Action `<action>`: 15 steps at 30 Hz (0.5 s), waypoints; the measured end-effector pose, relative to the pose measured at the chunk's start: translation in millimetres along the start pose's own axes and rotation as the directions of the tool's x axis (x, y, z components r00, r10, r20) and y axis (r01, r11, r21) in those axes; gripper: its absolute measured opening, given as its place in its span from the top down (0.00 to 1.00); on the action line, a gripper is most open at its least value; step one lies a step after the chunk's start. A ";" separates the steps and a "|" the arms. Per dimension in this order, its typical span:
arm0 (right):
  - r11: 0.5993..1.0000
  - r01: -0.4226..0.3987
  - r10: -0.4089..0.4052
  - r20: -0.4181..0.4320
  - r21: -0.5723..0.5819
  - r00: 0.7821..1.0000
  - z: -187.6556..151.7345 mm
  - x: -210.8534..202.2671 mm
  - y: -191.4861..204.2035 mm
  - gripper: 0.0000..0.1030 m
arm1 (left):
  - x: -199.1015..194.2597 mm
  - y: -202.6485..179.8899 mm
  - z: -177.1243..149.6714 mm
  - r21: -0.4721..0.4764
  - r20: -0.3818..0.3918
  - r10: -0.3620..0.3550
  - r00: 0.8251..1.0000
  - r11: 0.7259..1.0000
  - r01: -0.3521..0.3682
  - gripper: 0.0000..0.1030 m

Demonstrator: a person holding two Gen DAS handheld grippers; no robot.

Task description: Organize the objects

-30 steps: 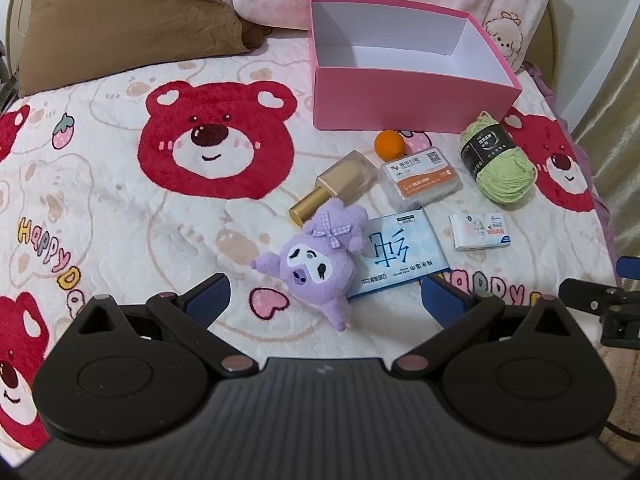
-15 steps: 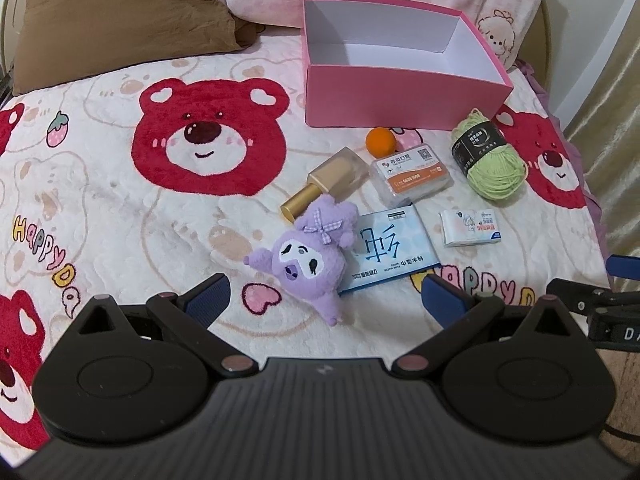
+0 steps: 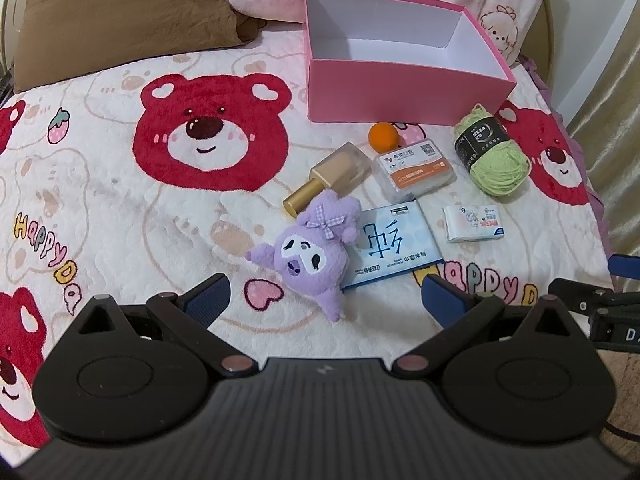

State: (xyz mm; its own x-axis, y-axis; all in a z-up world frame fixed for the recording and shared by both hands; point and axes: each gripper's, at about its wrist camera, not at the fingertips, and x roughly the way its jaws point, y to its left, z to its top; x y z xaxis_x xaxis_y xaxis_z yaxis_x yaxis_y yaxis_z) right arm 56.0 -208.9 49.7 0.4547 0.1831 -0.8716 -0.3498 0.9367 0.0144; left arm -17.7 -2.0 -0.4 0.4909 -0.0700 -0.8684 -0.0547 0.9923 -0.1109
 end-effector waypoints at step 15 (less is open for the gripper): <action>1.000 0.002 -0.002 -0.004 -0.008 1.000 -1.8 2.0 1.5 0.07 | 0.2 1.0 0.7 -0.010 -0.008 0.008 1.000 1.000 -0.008 0.00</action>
State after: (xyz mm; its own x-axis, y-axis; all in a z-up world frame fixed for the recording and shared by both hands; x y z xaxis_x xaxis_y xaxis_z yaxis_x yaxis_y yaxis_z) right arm 54.9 -207.7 47.2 0.4519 0.1804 -0.8736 -0.3555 0.9346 0.0091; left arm -17.0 -0.9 -0.3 0.4830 -0.0632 -0.8733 -0.0673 0.9918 -0.1090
